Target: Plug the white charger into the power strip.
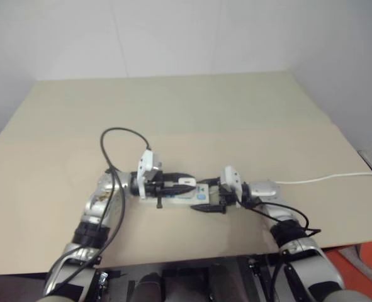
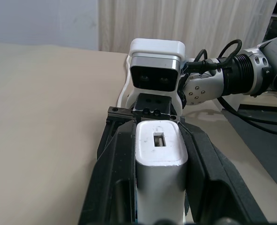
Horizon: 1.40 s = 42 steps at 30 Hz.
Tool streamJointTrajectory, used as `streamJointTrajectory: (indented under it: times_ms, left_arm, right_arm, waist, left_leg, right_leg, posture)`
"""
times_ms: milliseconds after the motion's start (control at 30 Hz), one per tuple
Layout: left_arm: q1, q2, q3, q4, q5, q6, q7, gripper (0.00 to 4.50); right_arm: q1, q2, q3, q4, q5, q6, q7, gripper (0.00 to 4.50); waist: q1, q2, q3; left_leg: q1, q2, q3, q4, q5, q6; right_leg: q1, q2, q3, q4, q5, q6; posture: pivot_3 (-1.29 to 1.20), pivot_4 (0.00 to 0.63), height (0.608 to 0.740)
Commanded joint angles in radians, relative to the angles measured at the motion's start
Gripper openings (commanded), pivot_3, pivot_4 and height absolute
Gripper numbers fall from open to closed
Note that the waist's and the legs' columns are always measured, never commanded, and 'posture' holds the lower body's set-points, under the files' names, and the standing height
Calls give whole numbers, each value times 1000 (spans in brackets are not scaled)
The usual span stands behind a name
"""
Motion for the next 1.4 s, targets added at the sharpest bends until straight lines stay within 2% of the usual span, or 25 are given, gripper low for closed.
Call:
streamJointTrajectory:
  times_ms: [33, 367, 800, 1133, 1400]
  left_arm:
    - [-1, 10, 10, 5, 9, -13, 3, 1026]
    - [-1, 1, 9, 47, 20, -50, 3, 1026]
    - [-43, 4, -21, 165, 49, -125, -81, 1026]
    - [42, 14, -21, 167, 60, -154, -47, 1026]
    - [50, 52, -24, 215, 80, -186, -67, 1026]
  right_arm:
    - [15, 2, 12, -5, -4, 17, -2, 3456]
    - [24, -3, 10, -20, 0, 25, -3, 3456]
    - [46, -6, 10, -62, 6, 55, -10, 3456]
    - [44, -13, 8, -66, 8, 61, -10, 3456]
    - [40, -15, 11, -68, 12, 65, -7, 3456]
  waist:
    - [0, 0, 0]
    - [1, 0, 0]
    - [2, 0, 0]
    - [4, 0, -1]
    - [2, 0, -3]
  left_leg:
    - [0, 0, 0, 0, 0, 0]
    - [0, 0, 0, 0, 0, 0]
    - [0, 0, 0, -2, 0, 0]
    - [1, 0, 0, -2, 0, 0]
    - [3, 0, 0, -6, 0, 0]
  right_leg:
    - [0, 0, 0, 0, 0, 0]
    - [0, 0, 0, 0, 0, 0]
    - [0, 0, -1, -1, 0, 0]
    - [1, 0, -1, -1, 0, 0]
    - [1, 0, -1, -2, 0, 0]
  posture:
    - [0, 150, 740]
    - [0, 150, 740]
    - [0, 150, 740]
    - [0, 150, 740]
    - [0, 150, 740]
